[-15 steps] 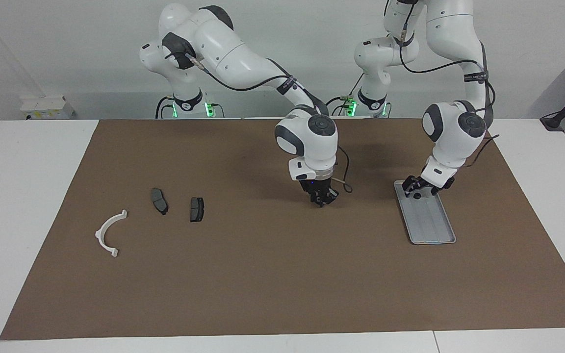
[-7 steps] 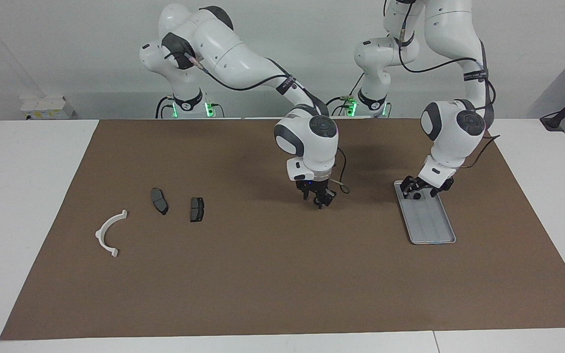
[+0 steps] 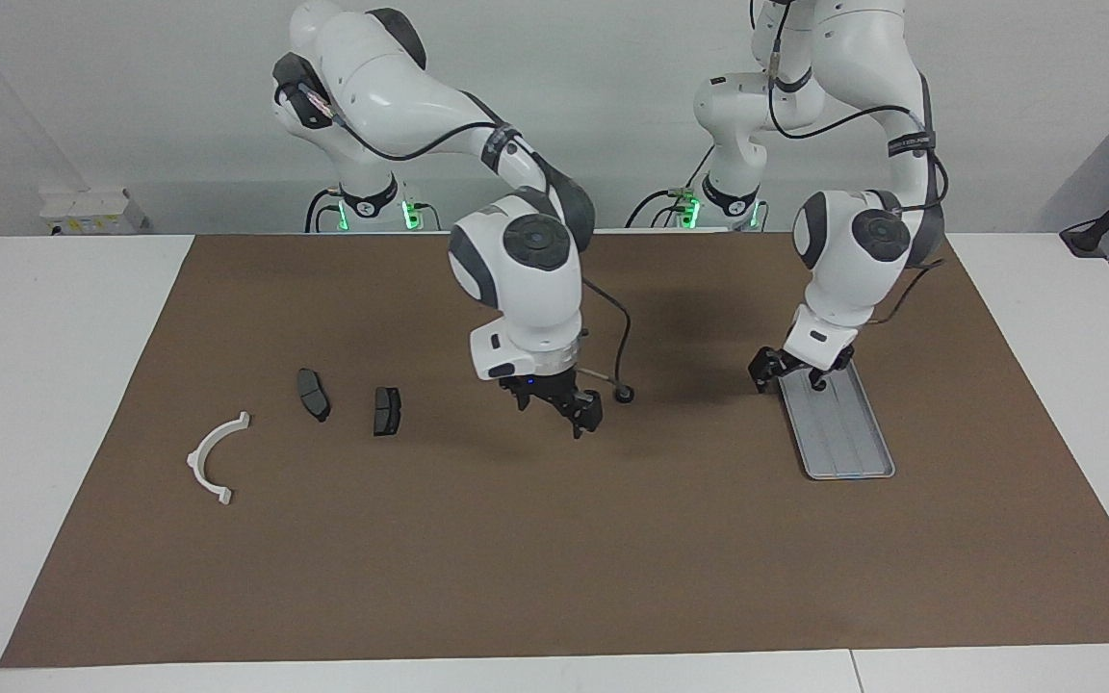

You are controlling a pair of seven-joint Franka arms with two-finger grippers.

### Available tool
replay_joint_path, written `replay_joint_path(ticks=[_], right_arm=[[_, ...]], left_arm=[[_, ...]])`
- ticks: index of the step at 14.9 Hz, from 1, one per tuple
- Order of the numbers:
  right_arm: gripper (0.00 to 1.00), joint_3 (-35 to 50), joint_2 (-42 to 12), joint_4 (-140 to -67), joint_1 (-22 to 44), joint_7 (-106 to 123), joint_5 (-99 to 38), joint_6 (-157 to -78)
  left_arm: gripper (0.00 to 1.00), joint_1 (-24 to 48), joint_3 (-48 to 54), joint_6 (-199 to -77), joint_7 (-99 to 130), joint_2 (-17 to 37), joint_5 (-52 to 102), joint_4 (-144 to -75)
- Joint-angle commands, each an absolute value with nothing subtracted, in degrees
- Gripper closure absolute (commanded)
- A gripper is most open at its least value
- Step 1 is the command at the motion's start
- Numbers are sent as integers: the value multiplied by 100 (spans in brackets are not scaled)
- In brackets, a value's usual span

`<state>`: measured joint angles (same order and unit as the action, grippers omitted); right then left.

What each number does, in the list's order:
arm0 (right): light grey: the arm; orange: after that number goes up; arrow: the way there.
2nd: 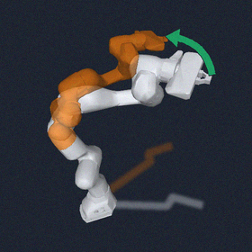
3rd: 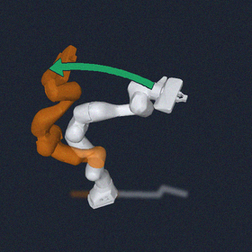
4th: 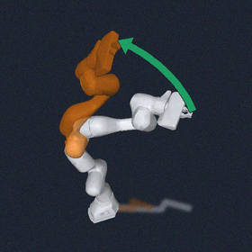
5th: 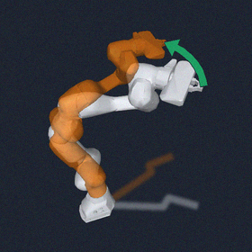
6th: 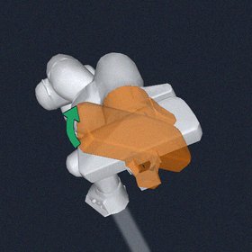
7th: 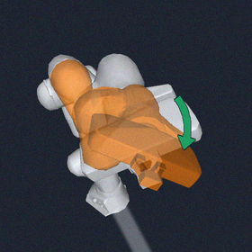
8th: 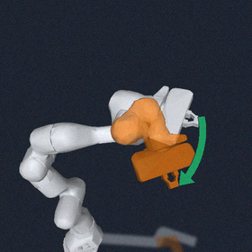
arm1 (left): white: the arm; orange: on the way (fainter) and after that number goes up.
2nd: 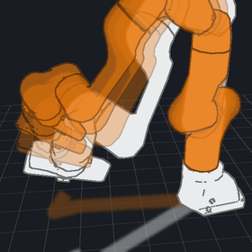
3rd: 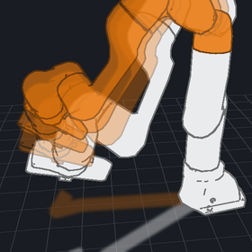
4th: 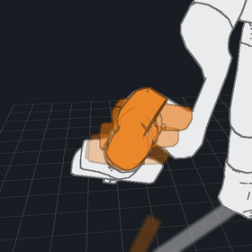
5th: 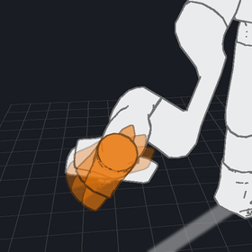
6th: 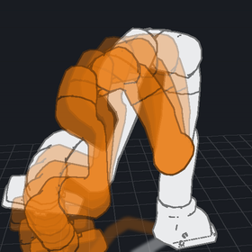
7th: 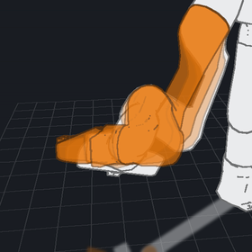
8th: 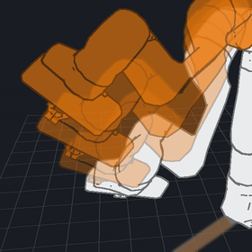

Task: Pick bearing gear from pile to tray

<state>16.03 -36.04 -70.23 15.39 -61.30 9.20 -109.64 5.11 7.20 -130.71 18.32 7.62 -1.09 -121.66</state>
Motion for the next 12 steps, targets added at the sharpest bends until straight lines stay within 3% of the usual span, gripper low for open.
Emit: replay_joint_path(ticks=[1, 6, 9, 12], right_arm=[[0, 1705, -3437, -7101, 1109, -4944, 791, -10619], [0, 1705, -3235, -7128, 555, -3343, 791, -10126], [0, 1670, -3138, -7154, 273, -2517, 791, -10011], [0, 1434, -2437, -7959, 123, -1594, 765, -10299]], left_arm=[[0, 1158, 624, -12947, 3071, 817, -140, -11919], [0, 2396, 589, -12964, 4970, 1641, -228, -11207], [0, 2627, 606, -13112, 5721, 1802, -756, -11215], [0, 2742, 606, -13236, 5810, 1942, -765, -11224]])
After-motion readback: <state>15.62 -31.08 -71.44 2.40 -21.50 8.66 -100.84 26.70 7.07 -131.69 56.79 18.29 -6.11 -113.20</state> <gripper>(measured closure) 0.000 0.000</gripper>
